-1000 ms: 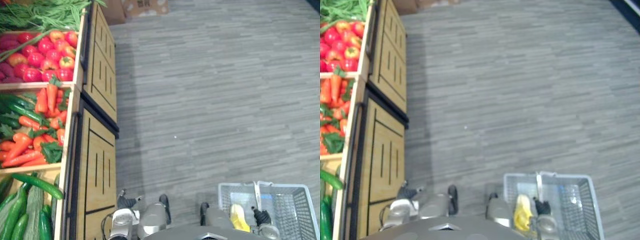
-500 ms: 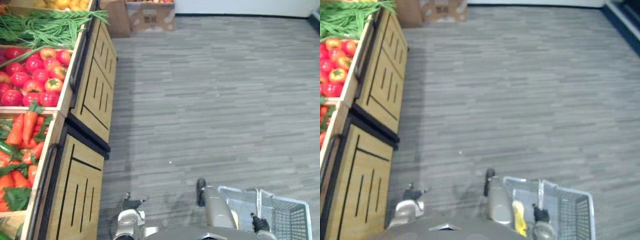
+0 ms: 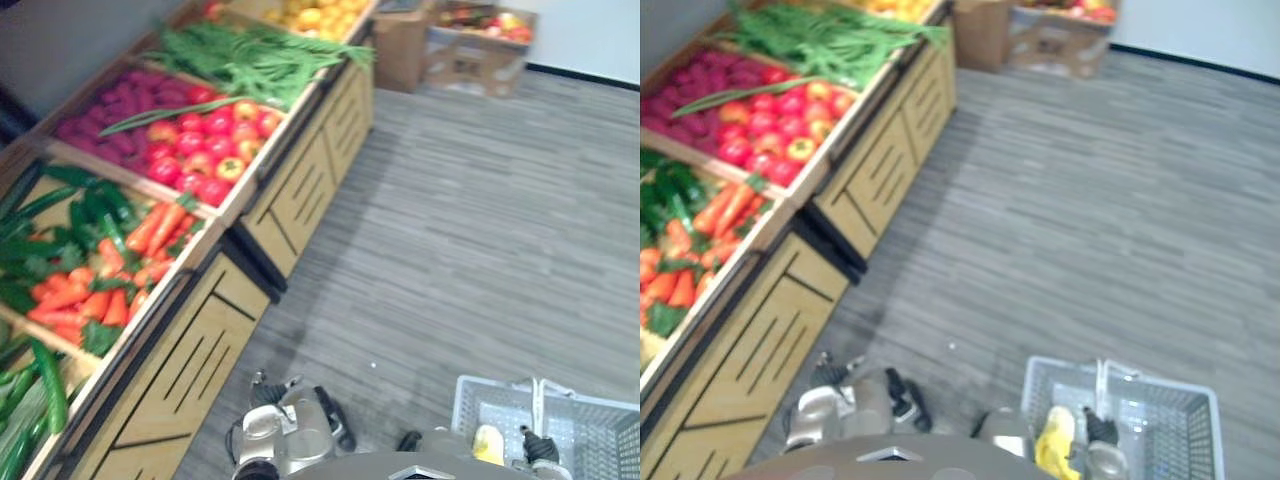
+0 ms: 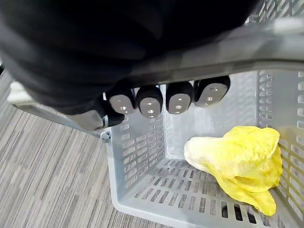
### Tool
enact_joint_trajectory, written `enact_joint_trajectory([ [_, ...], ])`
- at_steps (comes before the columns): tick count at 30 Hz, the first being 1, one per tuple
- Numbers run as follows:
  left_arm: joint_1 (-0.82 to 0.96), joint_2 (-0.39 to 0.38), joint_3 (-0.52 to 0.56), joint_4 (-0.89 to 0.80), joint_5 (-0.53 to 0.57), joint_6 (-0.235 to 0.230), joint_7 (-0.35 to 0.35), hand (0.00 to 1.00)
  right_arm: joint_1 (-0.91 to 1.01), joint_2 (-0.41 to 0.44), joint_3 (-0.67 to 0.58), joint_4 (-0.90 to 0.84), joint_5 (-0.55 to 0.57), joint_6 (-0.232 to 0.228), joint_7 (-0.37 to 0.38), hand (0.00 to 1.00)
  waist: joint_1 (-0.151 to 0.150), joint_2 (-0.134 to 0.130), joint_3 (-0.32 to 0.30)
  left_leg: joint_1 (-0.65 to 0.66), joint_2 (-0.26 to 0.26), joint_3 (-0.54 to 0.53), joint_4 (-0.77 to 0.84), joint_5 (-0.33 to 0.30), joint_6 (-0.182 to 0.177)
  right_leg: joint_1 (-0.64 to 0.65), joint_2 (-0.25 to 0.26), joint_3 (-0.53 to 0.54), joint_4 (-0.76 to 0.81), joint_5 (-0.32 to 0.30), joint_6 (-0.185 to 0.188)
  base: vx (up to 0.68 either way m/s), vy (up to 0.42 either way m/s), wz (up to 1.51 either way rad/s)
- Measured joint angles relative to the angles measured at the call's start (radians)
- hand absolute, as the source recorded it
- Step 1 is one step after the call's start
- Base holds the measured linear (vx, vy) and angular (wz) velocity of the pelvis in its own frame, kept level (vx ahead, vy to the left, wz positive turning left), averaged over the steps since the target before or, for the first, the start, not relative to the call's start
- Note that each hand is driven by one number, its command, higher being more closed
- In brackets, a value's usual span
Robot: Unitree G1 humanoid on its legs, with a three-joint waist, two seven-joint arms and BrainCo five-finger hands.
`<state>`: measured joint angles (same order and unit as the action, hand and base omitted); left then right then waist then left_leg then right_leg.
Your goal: Pick vegetable in the basket
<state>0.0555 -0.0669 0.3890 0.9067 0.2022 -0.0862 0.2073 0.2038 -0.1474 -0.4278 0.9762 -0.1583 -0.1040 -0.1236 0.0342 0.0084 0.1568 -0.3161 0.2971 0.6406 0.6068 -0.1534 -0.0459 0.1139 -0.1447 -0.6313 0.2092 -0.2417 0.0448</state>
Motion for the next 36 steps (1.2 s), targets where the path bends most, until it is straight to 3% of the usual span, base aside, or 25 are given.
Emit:
enact_joint_trajectory([
  [1, -0.001, 0.000, 0.001, 0.011, 0.000, 0.000, 0.006, 0.00, -0.007, -0.004, -0.004, 0.001, -0.002, -0.001, 0.000, 1.00, 0.001, 0.000, 0.000, 0.022, -0.016, 0.095, -0.107, 0.018, 0.023, 0.021, -0.005, -0.031, -0.008, -0.001, 0.017, 0.37, 0.110, 0.82],
  [3, 0.004, -0.003, 0.002, 0.044, 0.000, -0.004, 0.007, 0.00, -0.015, -0.003, -0.056, 0.004, -0.023, -0.004, 0.001, 1.00, -0.002, 0.015, -0.009, 0.061, -0.040, 0.211, -0.236, 0.078, 0.136, 0.055, 0.002, -0.032, -0.006, -0.008, 0.030, 0.39, 0.177, 0.80],
  [4, 0.003, 0.002, 0.002, 0.069, 0.005, -0.008, 0.004, 0.00, -0.023, 0.000, -0.094, 0.027, -0.038, -0.005, 0.001, 1.00, -0.005, 0.015, -0.027, 0.086, -0.077, 0.220, -0.278, 0.030, 0.199, 0.067, -0.004, 0.002, -0.001, -0.011, 0.034, 0.27, 0.190, 0.74],
  [5, 0.003, 0.015, 0.001, 0.070, 0.007, -0.015, 0.002, 0.00, -0.031, 0.009, -0.098, 0.040, -0.038, -0.006, 0.001, 1.00, -0.005, -0.004, -0.038, 0.094, -0.114, 0.210, -0.310, 0.029, 0.198, 0.063, -0.026, 0.034, 0.010, -0.009, 0.037, 0.38, 0.287, 0.84],
  [6, 0.004, 0.033, 0.002, 0.072, 0.016, -0.014, 0.002, 0.00, -0.053, 0.017, -0.097, 0.071, -0.038, -0.006, 0.001, 1.00, -0.002, -0.041, -0.053, 0.112, -0.184, 0.195, -0.378, 0.029, 0.189, 0.045, -0.062, 0.076, 0.065, 0.001, 0.051, 0.30, 0.233, 0.59],
  [8, 0.004, 0.044, 0.000, 0.084, 0.017, -0.013, 0.003, 0.00, -0.066, 0.013, -0.104, 0.085, -0.039, -0.007, 0.001, 1.00, -0.011, -0.050, -0.054, 0.136, -0.220, 0.166, -0.417, 0.021, 0.173, 0.012, -0.102, 0.109, 0.186, 0.020, 0.081, 0.27, 0.204, 0.55],
  [9, 0.004, 0.054, -0.021, 0.095, 0.020, -0.009, 0.002, 0.00, -0.067, 0.005, -0.108, 0.091, -0.039, -0.009, 0.000, 1.00, -0.020, -0.050, -0.054, 0.164, -0.239, 0.127, -0.435, 0.007, 0.155, -0.043, -0.140, 0.158, 0.366, 0.091, 0.116, 0.33, 0.198, 0.81],
  [10, 0.007, 0.070, -0.044, 0.101, 0.037, -0.001, 0.000, 0.00, -0.065, 0.006, -0.107, 0.092, -0.039, -0.009, 0.000, 1.00, -0.031, -0.046, -0.052, 0.200, -0.241, 0.087, -0.451, 0.000, 0.144, -0.108, -0.156, 0.223, 0.544, 0.173, 0.124, 0.35, 0.175, 0.81],
  [12, 0.009, 0.095, -0.065, 0.123, 0.048, 0.010, -0.005, 0.00, -0.054, 0.009, -0.101, 0.095, -0.039, -0.009, 0.000, 1.00, -0.037, -0.038, -0.045, 0.276, -0.241, 0.026, -0.488, -0.007, 0.132, -0.199, -0.153, 0.299, 0.736, 0.166, 0.127, 0.36, 0.121, 0.83],
  [14, 0.013, 0.109, -0.068, 0.129, 0.048, 0.011, -0.011, 0.00, -0.044, 0.009, -0.092, 0.095, -0.038, -0.011, 0.001, 1.00, -0.040, -0.041, -0.045, 0.323, -0.246, -0.021, -0.510, -0.011, 0.120, -0.248, -0.150, 0.316, 0.773, 0.157, 0.115, 0.25, 0.046, 0.84],
  [18, 0.030, 0.112, -0.045, 0.127, 0.046, 0.013, -0.016, 0.00, -0.034, 0.026, -0.095, 0.101, -0.038, -0.008, 0.004, 1.00, -0.056, -0.042, -0.044, 0.360, -0.258, -0.164, -0.520, -0.017, 0.101, -0.367, -0.131, 0.366, 0.627, 0.136, 0.081, 0.32, -0.099, 1.18],
  [22, 0.036, 0.106, 0.005, 0.130, 0.044, 0.015, -0.015, 0.00, -0.022, 0.070, -0.096, 0.102, -0.037, -0.007, 0.007, 1.00, -0.052, -0.033, -0.037, 0.368, -0.224, -0.336, -0.491, -0.040, 0.048, -0.384, -0.013, 0.619, 0.204, 0.140, 0.072, 0.30, -0.233, 1.16],
  [24, 0.042, 0.105, 0.025, 0.129, 0.045, 0.019, -0.015, 0.00, 0.000, 0.089, -0.096, 0.102, -0.033, -0.005, 0.010, 1.00, -0.052, -0.038, -0.035, 0.368, -0.201, -0.419, -0.457, -0.065, 0.005, -0.365, 0.002, 0.690, 0.083, 0.153, 0.083, 0.37, -0.466, 1.37],
  [25, 0.058, 0.111, 0.055, 0.124, 0.047, 0.020, -0.016, 0.00, 0.022, 0.105, -0.095, 0.101, -0.028, -0.003, 0.017, 1.00, -0.049, -0.067, -0.040, 0.371, -0.202, -0.469, -0.441, -0.082, -0.027, -0.349, -0.020, 0.693, 0.038, 0.210, 0.081, 0.40, -0.585, 1.33],
  [26, 0.057, 0.121, 0.089, 0.129, 0.047, 0.023, -0.016, 0.00, 0.040, 0.118, -0.097, 0.107, -0.027, 0.006, 0.023, 1.00, -0.049, -0.104, -0.047, 0.379, -0.202, -0.513, -0.428, -0.099, -0.062, -0.348, -0.039, 0.669, 0.073, 0.191, 0.121, 0.32, -0.519, 1.18],
  [29, 0.071, 0.058, 0.130, 0.130, 0.046, 0.024, -0.017, 0.00, 0.027, 0.076, -0.114, 0.101, -0.027, 0.011, 0.030, 1.00, -0.023, -0.013, -0.059, 0.381, -0.085, -0.503, -0.477, -0.058, -0.112, -0.350, 0.052, 0.581, 0.089, 0.146, 0.060, 0.29, -0.405, 0.59],
  [31, 0.077, 0.043, 0.150, 0.134, 0.044, 0.024, -0.018, 0.00, 0.017, 0.053, -0.117, 0.101, -0.030, 0.007, 0.044, 1.00, -0.025, 0.006, -0.061, 0.400, -0.057, -0.503, -0.541, 0.010, -0.135, -0.339, 0.079, 0.549, 0.088, 0.133, 0.038, 0.19, -0.312, 0.30],
  [36, 0.085, 0.035, 0.170, 0.127, 0.038, 0.022, -0.020, 0.00, -0.003, 0.030, -0.136, 0.101, -0.036, 0.004, 0.047, 1.00, -0.028, 0.008, -0.062, 0.408, -0.035, -0.456, -0.565, 0.120, -0.129, -0.259, 0.097, 0.492, -0.002, 0.151, 0.002, 0.08, -0.172, 0.30],
])
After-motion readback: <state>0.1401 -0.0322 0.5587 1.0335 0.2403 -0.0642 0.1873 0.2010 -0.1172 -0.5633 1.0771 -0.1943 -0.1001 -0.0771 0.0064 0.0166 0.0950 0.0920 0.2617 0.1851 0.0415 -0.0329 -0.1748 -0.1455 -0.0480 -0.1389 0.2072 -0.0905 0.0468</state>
